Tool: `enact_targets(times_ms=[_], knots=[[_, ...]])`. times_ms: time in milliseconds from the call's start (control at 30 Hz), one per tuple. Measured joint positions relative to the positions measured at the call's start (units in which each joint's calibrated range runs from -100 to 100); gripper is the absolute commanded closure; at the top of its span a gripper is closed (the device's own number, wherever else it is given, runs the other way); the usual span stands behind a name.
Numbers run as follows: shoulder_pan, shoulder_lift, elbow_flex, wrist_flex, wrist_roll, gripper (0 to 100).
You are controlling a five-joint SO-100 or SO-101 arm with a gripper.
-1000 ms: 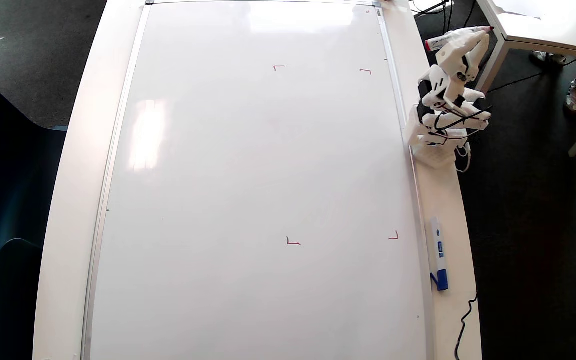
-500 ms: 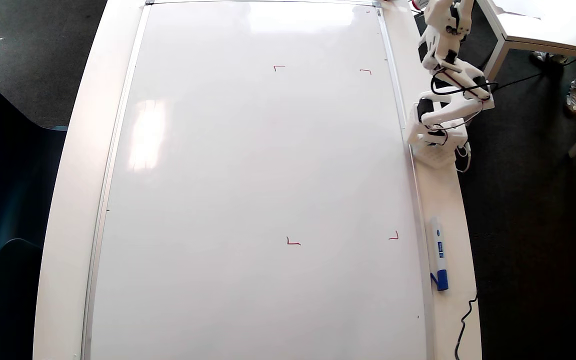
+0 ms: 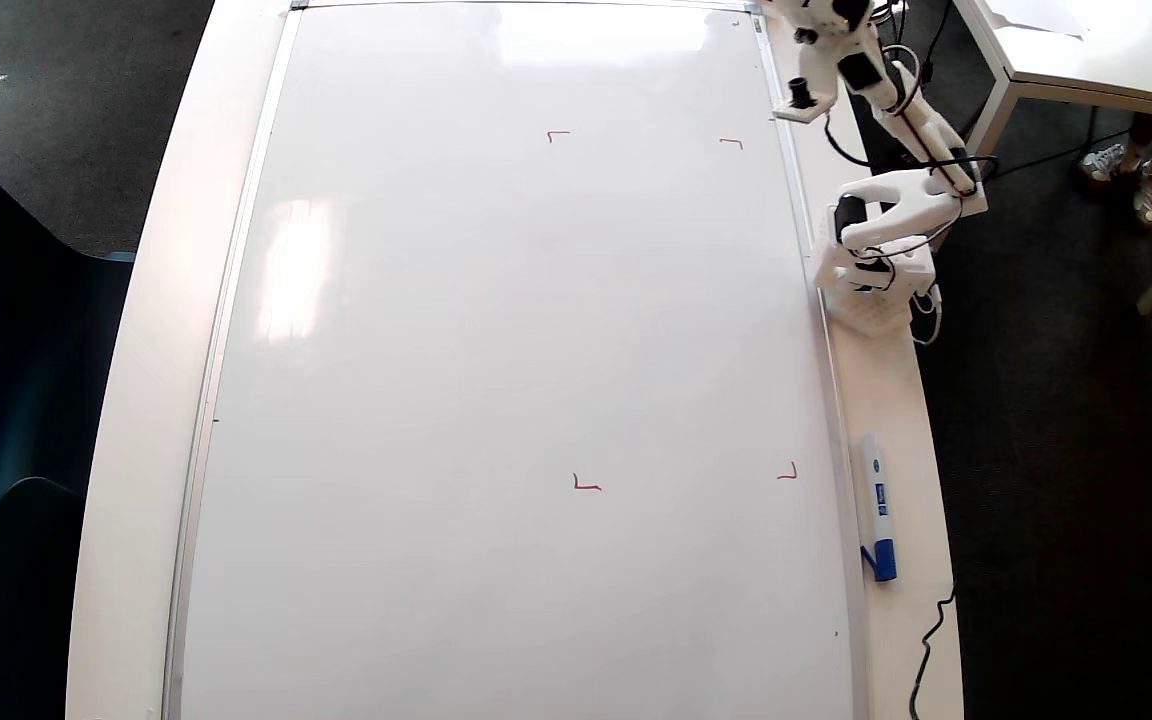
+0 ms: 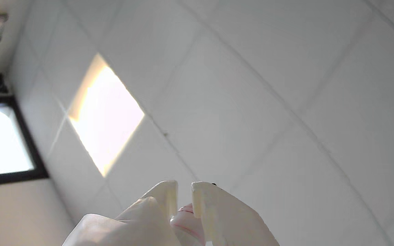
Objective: Draw on a whiteboard a robot head using a pen attached to the gripper
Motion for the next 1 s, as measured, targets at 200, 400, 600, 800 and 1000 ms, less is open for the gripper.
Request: enact_targets(times_ms=[200,400,600,800,1000], knots=[[-1.73,-0.34,3.65,2.79,1.9,99],[-2.41,8.81,3.65,11.57,-1.0,99],[-4.3,23.38,-13.98,33.36,-17.01,99],[-12.29,42.1,-36.46,58.36,-25.47,99],[-21.27,55.74,-46.41,68.83,-29.43,99]])
